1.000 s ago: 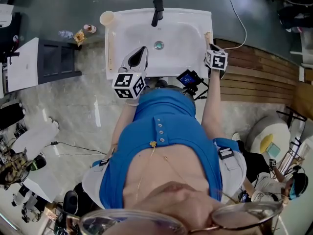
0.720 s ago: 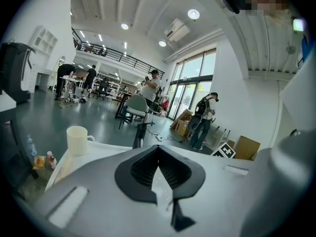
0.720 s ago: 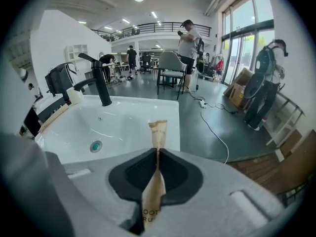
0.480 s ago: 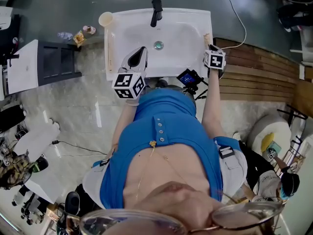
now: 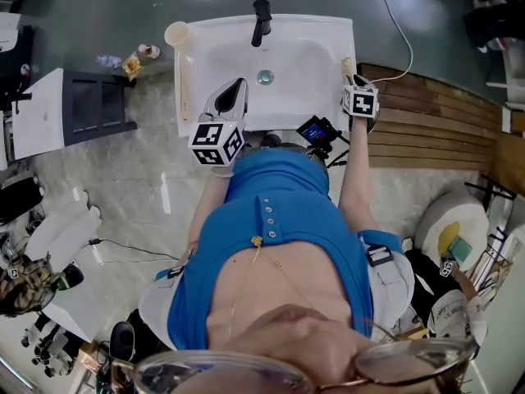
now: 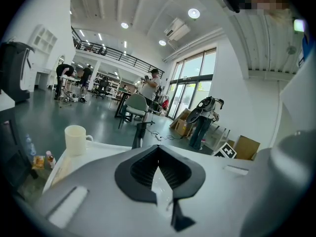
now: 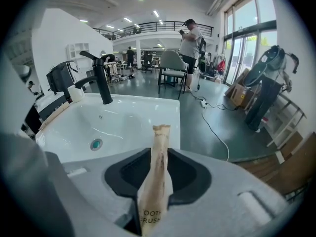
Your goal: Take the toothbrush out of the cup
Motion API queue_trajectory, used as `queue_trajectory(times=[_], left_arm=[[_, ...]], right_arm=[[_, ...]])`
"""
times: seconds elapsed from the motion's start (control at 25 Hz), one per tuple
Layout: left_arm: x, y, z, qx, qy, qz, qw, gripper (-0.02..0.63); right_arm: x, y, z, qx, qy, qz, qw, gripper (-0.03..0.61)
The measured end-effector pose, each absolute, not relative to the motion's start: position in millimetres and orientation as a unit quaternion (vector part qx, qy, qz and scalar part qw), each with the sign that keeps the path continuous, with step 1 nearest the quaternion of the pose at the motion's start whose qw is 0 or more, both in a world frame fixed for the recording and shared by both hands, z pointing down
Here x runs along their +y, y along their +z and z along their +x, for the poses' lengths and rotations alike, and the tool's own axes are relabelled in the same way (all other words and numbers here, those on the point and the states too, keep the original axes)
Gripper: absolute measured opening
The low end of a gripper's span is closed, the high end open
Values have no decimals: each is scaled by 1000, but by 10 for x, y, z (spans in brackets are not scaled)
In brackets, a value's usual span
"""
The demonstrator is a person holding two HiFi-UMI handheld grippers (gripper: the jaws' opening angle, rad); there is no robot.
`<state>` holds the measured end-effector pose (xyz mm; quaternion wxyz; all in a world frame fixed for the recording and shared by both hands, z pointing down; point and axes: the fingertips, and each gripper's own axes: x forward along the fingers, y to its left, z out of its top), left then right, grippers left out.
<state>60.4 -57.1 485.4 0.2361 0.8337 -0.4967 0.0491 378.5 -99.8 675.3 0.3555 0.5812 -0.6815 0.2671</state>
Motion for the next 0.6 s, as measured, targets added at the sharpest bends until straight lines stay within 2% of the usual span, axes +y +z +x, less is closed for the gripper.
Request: queue_trajectory(times=[0.6], left_arm=[[-530, 4944, 634, -492, 56, 834, 243, 3]], right_arm=[[-1004, 6377, 3567, -727, 243, 556, 322, 84]])
